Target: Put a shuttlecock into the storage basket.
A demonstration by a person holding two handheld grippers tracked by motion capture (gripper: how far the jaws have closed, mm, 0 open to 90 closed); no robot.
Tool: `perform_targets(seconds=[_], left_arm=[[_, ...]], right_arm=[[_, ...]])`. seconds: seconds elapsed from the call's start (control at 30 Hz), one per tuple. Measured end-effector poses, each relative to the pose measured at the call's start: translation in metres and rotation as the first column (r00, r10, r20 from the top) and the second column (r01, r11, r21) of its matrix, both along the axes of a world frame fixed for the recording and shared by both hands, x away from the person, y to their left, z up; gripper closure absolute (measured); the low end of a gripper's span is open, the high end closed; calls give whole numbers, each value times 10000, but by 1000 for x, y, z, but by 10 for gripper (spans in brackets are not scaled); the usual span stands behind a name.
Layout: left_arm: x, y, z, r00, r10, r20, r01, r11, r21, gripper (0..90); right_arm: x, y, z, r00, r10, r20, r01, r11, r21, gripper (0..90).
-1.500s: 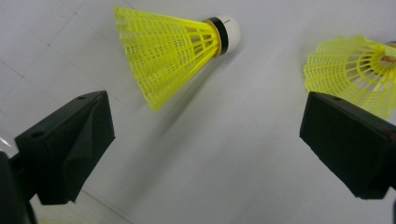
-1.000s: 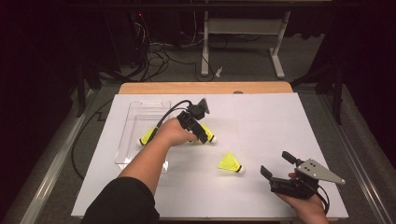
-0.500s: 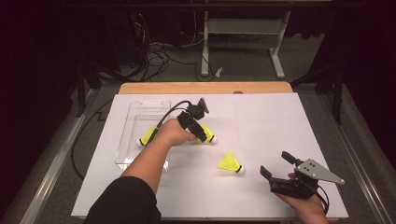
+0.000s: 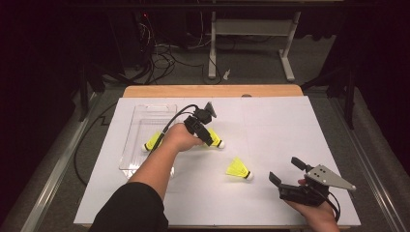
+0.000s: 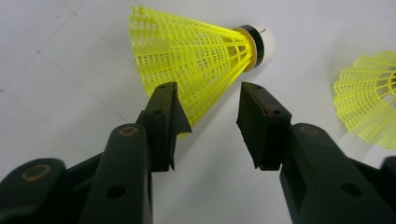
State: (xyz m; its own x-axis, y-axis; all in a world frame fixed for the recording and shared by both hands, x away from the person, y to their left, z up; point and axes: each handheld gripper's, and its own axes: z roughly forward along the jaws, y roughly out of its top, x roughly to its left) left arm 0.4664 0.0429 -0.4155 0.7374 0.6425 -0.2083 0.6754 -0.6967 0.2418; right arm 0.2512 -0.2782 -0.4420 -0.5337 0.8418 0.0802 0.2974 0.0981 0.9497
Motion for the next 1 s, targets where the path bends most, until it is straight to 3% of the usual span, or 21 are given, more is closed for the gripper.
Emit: perform_targets(seconds=[0.43, 0.67, 1.0], left_arm=[[-1, 0, 0, 9995, -318, 87, 318, 9995, -40, 764], [-3, 2, 1, 9989, -477, 25, 477, 9980, -418, 878], [-8, 1, 8, 9972, -738, 114, 743, 9955, -582, 896]], right_arm=[[0, 0, 0, 10000, -32, -16, 32, 10000, -70, 60], [0, 0, 0, 10000, -24, -35, 24, 10000, -95, 62], [0, -1, 0, 10000, -64, -26, 63, 10000, -64, 62]])
